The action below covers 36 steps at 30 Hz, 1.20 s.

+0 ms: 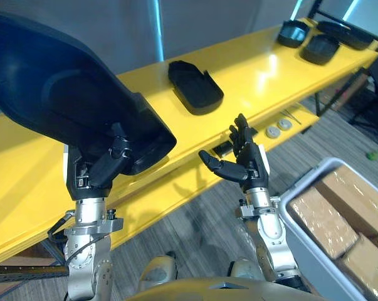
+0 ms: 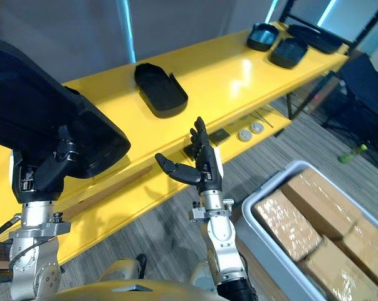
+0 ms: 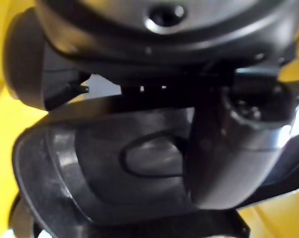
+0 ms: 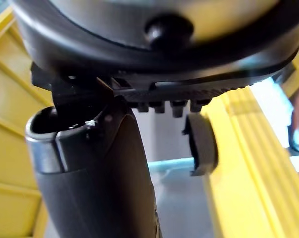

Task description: Walk over and take three plastic housings, then place them on the shelf

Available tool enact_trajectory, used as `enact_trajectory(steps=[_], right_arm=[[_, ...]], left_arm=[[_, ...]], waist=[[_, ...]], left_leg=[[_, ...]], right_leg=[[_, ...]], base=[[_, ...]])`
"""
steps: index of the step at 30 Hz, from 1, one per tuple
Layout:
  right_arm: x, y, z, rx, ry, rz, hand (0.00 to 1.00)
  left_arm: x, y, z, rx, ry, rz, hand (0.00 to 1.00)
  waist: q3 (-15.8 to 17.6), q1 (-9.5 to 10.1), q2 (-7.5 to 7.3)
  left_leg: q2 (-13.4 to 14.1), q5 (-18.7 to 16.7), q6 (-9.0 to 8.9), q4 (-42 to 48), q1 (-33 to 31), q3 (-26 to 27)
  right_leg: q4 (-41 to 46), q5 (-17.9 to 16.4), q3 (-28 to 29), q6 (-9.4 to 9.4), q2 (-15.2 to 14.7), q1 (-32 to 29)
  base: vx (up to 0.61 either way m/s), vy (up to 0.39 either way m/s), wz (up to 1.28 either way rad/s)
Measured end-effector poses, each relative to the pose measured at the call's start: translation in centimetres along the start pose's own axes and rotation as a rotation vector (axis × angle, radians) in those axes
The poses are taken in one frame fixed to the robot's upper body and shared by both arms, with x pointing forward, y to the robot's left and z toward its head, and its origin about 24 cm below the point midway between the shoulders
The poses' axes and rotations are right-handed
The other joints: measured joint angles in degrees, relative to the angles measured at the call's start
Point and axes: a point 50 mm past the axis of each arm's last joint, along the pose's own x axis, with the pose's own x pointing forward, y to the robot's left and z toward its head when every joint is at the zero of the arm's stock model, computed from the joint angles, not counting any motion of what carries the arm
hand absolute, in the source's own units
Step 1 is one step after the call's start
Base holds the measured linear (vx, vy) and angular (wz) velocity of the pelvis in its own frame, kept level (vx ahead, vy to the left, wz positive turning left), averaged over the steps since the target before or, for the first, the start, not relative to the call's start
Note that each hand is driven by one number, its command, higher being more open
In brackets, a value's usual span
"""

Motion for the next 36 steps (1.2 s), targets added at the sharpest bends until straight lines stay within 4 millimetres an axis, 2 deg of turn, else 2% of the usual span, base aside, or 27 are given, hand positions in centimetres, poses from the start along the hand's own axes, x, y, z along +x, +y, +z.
enact_trajectory(steps=[1,2,3,4,5,6,7,8,9,10,11,12,15,16,19,20,22,26,27,28,29,30,31,33,34,35,36], right_arm=[[-0.2,-0.1,0.6,0.003,-0.03,-0.014,1.0],[-0.4,-0.2,1.8,0.007,-0.087,-0.029,1.0],[-0.5,-0.1,3.0,0.004,-0.149,-0.049,1.0],[-0.5,0.0,3.5,-0.007,-0.181,-0.053,1.0],[-0.3,-0.2,4.5,-0.022,-0.247,-0.063,1.0],[0.0,-1.0,5.2,-0.058,-0.282,-0.073,1.0],[0.1,-1.4,5.6,-0.077,-0.297,-0.083,1.0],[0.4,-2.5,6.3,-0.114,-0.329,-0.118,1.0],[0.6,-3.2,6.9,-0.133,-0.359,-0.155,1.0],[0.8,-3.7,7.5,-0.146,-0.396,-0.187,1.0],[1.0,-4.2,8.0,-0.154,-0.431,-0.228,1.0],[1.2,-4.5,8.4,-0.186,-0.46,-0.26,1.0],[1.6,-4.6,9.0,-0.189,-0.502,-0.252,1.0],[1.7,-4.7,9.1,-0.182,-0.505,-0.232,1.0],[1.6,-4.5,8.8,-0.117,-0.489,-0.21,1.0],[1.6,-4.4,8.7,-0.095,-0.485,-0.203,1.0],[1.5,-4.0,8.3,-0.048,-0.46,-0.169,1.0],[1.7,-3.0,5.2,-0.041,-0.295,-0.068,1.0],[1.7,-3.0,4.6,-0.04,-0.257,-0.054,1.0],[1.6,-3.0,4.4,-0.032,-0.244,-0.054,1.0],[1.5,-3.1,4.2,-0.004,-0.23,-0.059,1.0],[1.5,-3.3,4.3,0.01,-0.232,-0.066,1.0],[1.5,-3.4,4.4,0.032,-0.237,-0.066,1.0],[1.5,-3.4,5.0,0.071,-0.276,-0.064,1.0],[1.5,-3.4,5.2,0.071,-0.293,-0.06,1.0],[1.4,-3.2,5.3,0.075,-0.31,-0.054,1.0],[1.4,-2.8,4.9,0.091,-0.308,-0.061,1.0]], left_arm=[[0.2,-0.4,-0.1,-0.016,-0.006,-0.009,0.0],[0.2,-0.9,-0.3,-0.037,-0.005,-0.016,0.0],[0.0,-1.2,-0.5,-0.05,0.004,-0.021,0.0],[0.0,-1.3,-0.5,-0.053,0.009,-0.023,0.0],[-0.1,-1.4,-0.7,-0.061,0.016,-0.014,0.0],[-0.5,-1.8,-1.2,-0.086,0.039,-0.004,0.0],[-0.5,-2.0,-1.3,-0.098,0.043,-0.01,0.0],[-0.5,-2.2,-1.4,-0.111,0.038,-0.021,0.0],[-0.4,-2.4,-1.3,-0.119,0.029,-0.038,0.0],[-0.2,-2.6,-1.1,-0.127,0.013,-0.059,0.0],[0.2,-2.8,-1.0,-0.141,-0.008,-0.094,0.0],[0.5,-3.0,-0.8,-0.144,-0.021,-0.12,0.0],[1.1,-3.1,-0.6,-0.131,-0.041,-0.161,0.0],[1.3,-3.2,-0.5,-0.118,-0.044,-0.181,0.0],[1.4,-2.9,-0.5,-0.101,-0.028,-0.195,0.0],[1.3,-2.9,-0.5,-0.1,-0.027,-0.197,0.0],[1.3,-2.9,-0.5,-0.1,-0.025,-0.199,0.0],[1.0,-2.8,-0.7,-0.062,-0.004,-0.178,0.0],[1.0,-2.8,-0.9,-0.051,0.003,-0.172,0.0],[1.0,-2.8,-1.0,-0.048,0.007,-0.171,0.0],[0.9,-2.9,-1.1,-0.037,0.017,-0.174,0.0],[0.6,-3.0,-1.4,-0.035,0.037,-0.167,0.0],[0.4,-3.1,-1.6,-0.034,0.047,-0.159,0.0],[0.0,-3.6,-2.4,-0.017,0.082,-0.159,0.0],[-0.1,-3.8,-2.6,-0.002,0.094,-0.168,0.0],[-0.5,-4.1,-2.7,0.002,0.107,-0.185,0.0],[-0.6,-4.0,-2.8,0.02,0.121,-0.22,0.0]], waist=[[0.0,-0.6,0.09],[-0.3,-1.89,-0.16],[-0.8,-1.83,-1.08],[-1.3,-1.37,-2.09],[-1.9,-0.89,-2.15],[-3.0,-0.99,0.33],[-3.2,-0.8,0.6],[-4.0,-0.76,1.83],[-4.7,-0.91,2.68],[-5.2,-0.98,3.56],[-5.4,-0.76,3.6],[-5.4,-0.46,3.43],[-5.3,-0.51,2.8],[-5.0,-0.89,1.38],[-5.1,-1.28,-0.35],[-5.1,-1.26,-0.51],[-5.1,-1.21,-0.5],[-3.5,-1.07,0.42],[-2.1,-1.13,0.23],[-1.1,-1.45,-0.79],[-0.3,-1.82,-1.1],[0.0,-2.46,-1.56],[0.0,-2.7,-1.71],[-0.3,-3.16,-1.19],[-0.6,-3.41,-0.2],[-1.6,-3.72,1.52],[-1.6,-3.73,0.38]], left_leg=[[-0.1,-0.2,-0.31,0.4,-0.1,-1.9],[-0.4,-0.7,-1.51,1.3,0.0,-5.5],[-1.2,-2.2,-2.52,2.7,-0.1,-7.2],[-1.9,-3.0,-2.96,3.4,-0.4,-7.1],[-0.6,-5.6,-3.47,5.3,-0.8,-5.3],[4.7,-6.1,-2.86,7.2,-2.7,0.9],[6.7,-6.0,-2.98,7.5,-3.2,4.3],[10.1,-4.9,-3.42,7.2,-3.4,11.3],[12.0,-3.4,-3.67,6.3,-3.4,16.5],[13.5,-1.5,-3.52,4.5,-2.4,20.8],[13.5,1.5,-4.79,0.8,-1.3,23.3],[12.9,4.3,-6.54,-2.7,-0.4,23.9],[11.6,7.2,-6.84,-7.0,-0.1,23.7],[11.0,8.2,-7.07,-8.7,0.1,23.8],[10.0,8.8,-6.7,-9.9,1.1,23.8],[9.8,8.9,-6.64,-10.1,1.3,24.0],[9.2,9.0,-6.35,-10.1,1.6,23.9],[10.0,6.7,-4.92,-1.2,-2.4,23.0],[9.5,6.7,-4.4,1.1,-3.7,22.6],[8.9,6.3,-2.88,2.7,-4.6,22.5],[10.1,4.9,-0.18,6.1,-6.3,24.2],[12.5,4.9,-0.21,7.3,-6.7,26.4],[13.6,5.0,-0.41,7.1,-6.5,27.2],[14.9,5.6,-1.55,5.1,-4.9,27.3],[15.5,5.9,-2.13,4.1,-4.1,27.1],[15.6,6.5,-3.21,3.2,-3.1,26.7],[13.5,3.6,-11.68,3.8,-2.7,26.9]], right_leg=[[-1.4,0.0,3.1,0.08,1.7,-0.5],[-3.5,0.7,8.1,1.16,3.5,-0.7],[-6.6,2.8,9.7,2.49,2.7,-0.4],[-8.2,5.4,9.9,2.2,1.5,0.1],[-9.9,2.6,7.6,5.87,0.5,2.6],[-11.6,2.4,2.8,4.82,1.8,4.9],[-12.2,2.3,1.3,4.53,2.0,6.0],[-13.8,2.3,-2.3,4.1,2.1,8.7],[-15.5,2.6,-4.8,3.77,2.1,10.3],[-16.7,2.6,-6.8,3.65,2.1,11.5],[-17.4,2.7,-8.3,3.52,1.4,12.2],[-18.7,3.6,-9.1,3.25,1.1,12.6],[-22.1,5.6,-9.4,3.88,1.1,12.7],[-23.7,6.7,-9.4,4.27,0.7,12.9],[-25.3,7.5,-9.3,4.87,0.1,13.9],[-25.4,7.6,-9.2,5.0,-0.1,14.1],[-26.0,7.8,-9.2,5.34,-0.6,14.6],[-24.2,6.8,-9.5,4.74,-1.3,14.8],[-23.2,6.1,-10.2,4.74,-2.4,14.9],[-22.6,5.9,-11.0,4.89,-3.7,15.0],[-21.0,5.6,-11.9,5.26,-5.6,14.8],[-19.1,4.9,-12.0,6.12,-7.9,14.7],[-18.0,4.4,-11.9,6.8,-9.4,14.6],[-14.4,2.6,-10.3,9.97,-14.6,12.7],[-13.8,2.3,-9.6,11.0,-16.0,12.4],[-13.9,2.5,-8.9,12.65,-17.1,11.9],[-14.9,3.1,-7.5,12.77,-19.7,12.4]], base=[[0.22,-0.246,1.83],[0.22,-0.309,1.74],[0.21,-0.343,1.59],[0.22,-0.406,1.33],[0.17,-0.423,1.37],[0.16,-0.418,1.4],[0.12,-0.361,1.41],[0.14,-0.286,1.25],[0.14,-0.236,1.32],[0.12,-0.13,1.08],[0.07,-0.056,0.84],[0.05,-0.023,0.54],[0.0,0.031,0.16],[-0.02,0.042,0.03],[-0.02,0.066,-0.01],[-0.02,0.047,0.02],[-0.03,0.038,0.04],[-0.07,0.041,0.1],[-0.13,0.083,0.3],[-0.15,0.114,0.41],[-0.12,0.115,0.41],[-0.09,0.131,0.32],[-0.05,0.255,0.18],[-0.02,0.379,0.03],[0.03,0.508,0.0],[0.07,0.687,0.04],[0.08,0.599,0.03]])
